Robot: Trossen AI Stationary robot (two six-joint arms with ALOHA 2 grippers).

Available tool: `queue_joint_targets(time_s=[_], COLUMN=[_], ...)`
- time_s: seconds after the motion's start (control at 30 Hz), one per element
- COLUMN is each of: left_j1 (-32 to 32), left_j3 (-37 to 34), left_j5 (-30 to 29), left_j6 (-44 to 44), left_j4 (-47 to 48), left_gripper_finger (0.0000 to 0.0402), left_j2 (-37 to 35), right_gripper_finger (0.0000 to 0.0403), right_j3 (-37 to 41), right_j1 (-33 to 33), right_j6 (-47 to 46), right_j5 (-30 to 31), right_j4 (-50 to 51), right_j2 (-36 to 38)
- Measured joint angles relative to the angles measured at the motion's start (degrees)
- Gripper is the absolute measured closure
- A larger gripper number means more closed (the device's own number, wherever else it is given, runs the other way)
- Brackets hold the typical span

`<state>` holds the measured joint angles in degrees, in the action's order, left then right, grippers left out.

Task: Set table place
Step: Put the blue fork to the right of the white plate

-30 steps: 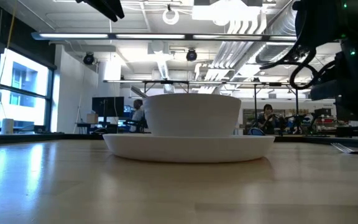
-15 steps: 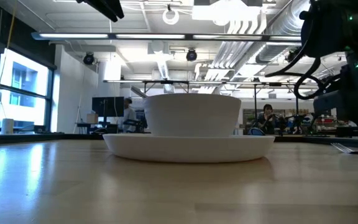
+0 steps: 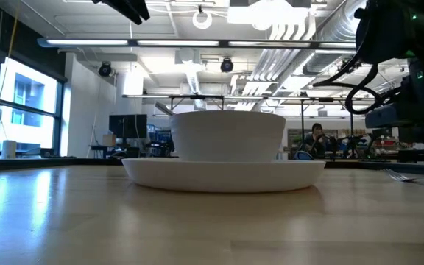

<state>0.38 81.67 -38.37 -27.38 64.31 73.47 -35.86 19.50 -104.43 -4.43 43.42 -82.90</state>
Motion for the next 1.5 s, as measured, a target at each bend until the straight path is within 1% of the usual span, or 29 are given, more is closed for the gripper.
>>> queue_joint_targets(time_s=[0.07, 0.2, 0.33, 0.4, 0.47, 0.63, 0.73, 0.8, 0.9, 1.33, 1.4, 1.5], left_j1=[-0.02, -0.02, -0.02, 0.00, -0.01, 0.00, -0.01, -0.01, -0.01, 0.00, -0.02, -0.02], left_j3=[0.00, 0.00, 0.00, 0.00, 0.00, 0.00, 0.00, 0.00, 0.00, 0.00, 0.00, 0.00], left_j5=[0.00, -0.01, 0.00, 0.00, 0.04, 0.26, 0.26, 0.26, 0.30, 0.44, 0.44, 0.45], left_j6=[0.02, 0.17, 0.60, 1.01, 1.50, 1.66, 1.66, 1.66, 1.66, 2.29, 2.27, 2.27], left_j4=[0.00, 0.06, 0.13, 0.14, 0.15, 0.15, 0.16, 0.19, 0.22, 0.33, 0.33, 0.35], left_gripper_finger=[0.0220, 0.0220, 0.0220, 0.0220, 0.0220, 0.0220, 0.0220, 0.0220, 0.0220, 0.0220, 0.0220, 0.0220], left_j2=[0.00, 0.00, 0.00, 0.00, 0.00, 0.00, 0.00, 0.00, 0.00, 0.00, 0.00, 0.00], right_gripper_finger=[0.0398, 0.0400, 0.0401, 0.0401, 0.0402, 0.0402, 0.0402, 0.0402, 0.0402, 0.0402, 0.0398, 0.0380], right_j3=[-2.15, -8.94, -13.61, -14.28, -14.06, -13.59, -13.94, -14.28, -15.14, -15.34, -15.34, -15.27], right_j1=[-0.67, -2.64, -4.50, -5.17, -5.82, -7.67, -8.62, -8.78, -8.80, -9.13, -9.11, -9.11], right_j6=[-0.21, -0.55, 1.19, 1.67, 1.97, 4.93, 8.60, 9.91, 10.43, 9.35, 9.60, 9.85], right_j5=[1.07, 8.32, 10.78, 11.18, 10.56, 9.97, 7.07, 5.24, 4.71, 5.49, 5.51, 5.52], right_j4=[1.61, 3.52, 4.61, 5.55, 5.88, -1.24, -6.38, -7.16, -7.16, -6.16, -6.16, -6.16], right_j2=[0.08, 0.58, 0.15, -0.67, -1.92, -6.86, -10.60, -12.56, -14.31, -14.02, -14.00, -14.02])
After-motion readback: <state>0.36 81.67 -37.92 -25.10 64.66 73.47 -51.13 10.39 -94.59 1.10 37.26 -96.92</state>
